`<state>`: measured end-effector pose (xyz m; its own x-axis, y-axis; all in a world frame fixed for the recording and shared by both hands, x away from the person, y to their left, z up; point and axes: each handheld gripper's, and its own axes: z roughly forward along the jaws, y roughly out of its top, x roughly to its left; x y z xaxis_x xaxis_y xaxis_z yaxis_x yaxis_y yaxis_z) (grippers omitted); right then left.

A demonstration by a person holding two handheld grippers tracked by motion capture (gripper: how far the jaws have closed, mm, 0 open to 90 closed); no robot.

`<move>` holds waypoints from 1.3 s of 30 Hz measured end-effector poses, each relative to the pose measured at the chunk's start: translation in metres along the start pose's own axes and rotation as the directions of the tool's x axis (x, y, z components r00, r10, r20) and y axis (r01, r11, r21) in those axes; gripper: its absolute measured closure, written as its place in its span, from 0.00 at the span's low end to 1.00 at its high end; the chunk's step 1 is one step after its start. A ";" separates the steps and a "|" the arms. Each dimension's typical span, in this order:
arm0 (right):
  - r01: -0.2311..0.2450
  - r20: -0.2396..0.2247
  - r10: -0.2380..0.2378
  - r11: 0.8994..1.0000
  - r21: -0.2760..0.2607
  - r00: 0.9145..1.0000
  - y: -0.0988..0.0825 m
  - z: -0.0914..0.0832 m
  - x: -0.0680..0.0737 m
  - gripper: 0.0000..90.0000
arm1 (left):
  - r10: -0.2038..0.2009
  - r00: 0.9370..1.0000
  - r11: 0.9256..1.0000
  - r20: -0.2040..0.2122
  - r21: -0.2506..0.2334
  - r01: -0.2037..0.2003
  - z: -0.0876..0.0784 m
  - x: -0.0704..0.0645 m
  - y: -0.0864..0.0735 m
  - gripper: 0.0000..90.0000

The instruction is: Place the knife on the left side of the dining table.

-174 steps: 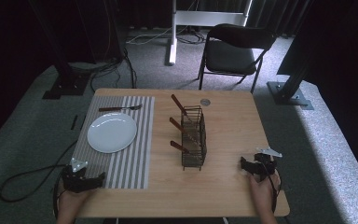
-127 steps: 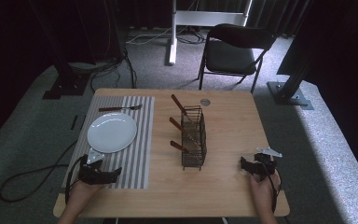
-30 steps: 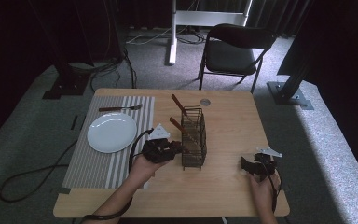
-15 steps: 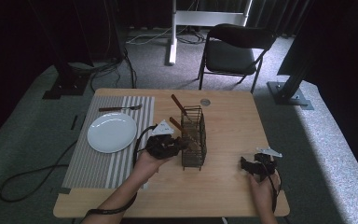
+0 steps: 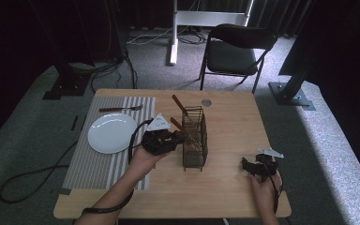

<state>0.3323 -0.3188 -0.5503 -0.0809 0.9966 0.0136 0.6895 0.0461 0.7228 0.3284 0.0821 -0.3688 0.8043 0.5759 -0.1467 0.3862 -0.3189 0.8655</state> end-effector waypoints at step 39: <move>0.002 0.000 -0.002 1.000 0.000 1.000 0.000 0.000 0.000 0.13 | -0.063 0.979 0.998 -0.195 -0.020 0.060 -0.130 0.045 -0.049 0.84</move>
<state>0.3323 -0.3189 -0.5504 -0.0820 0.9966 0.0118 0.6894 0.0481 0.7228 0.2866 0.2216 -0.3557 0.6750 0.7303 -0.1049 0.4250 -0.2687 0.8644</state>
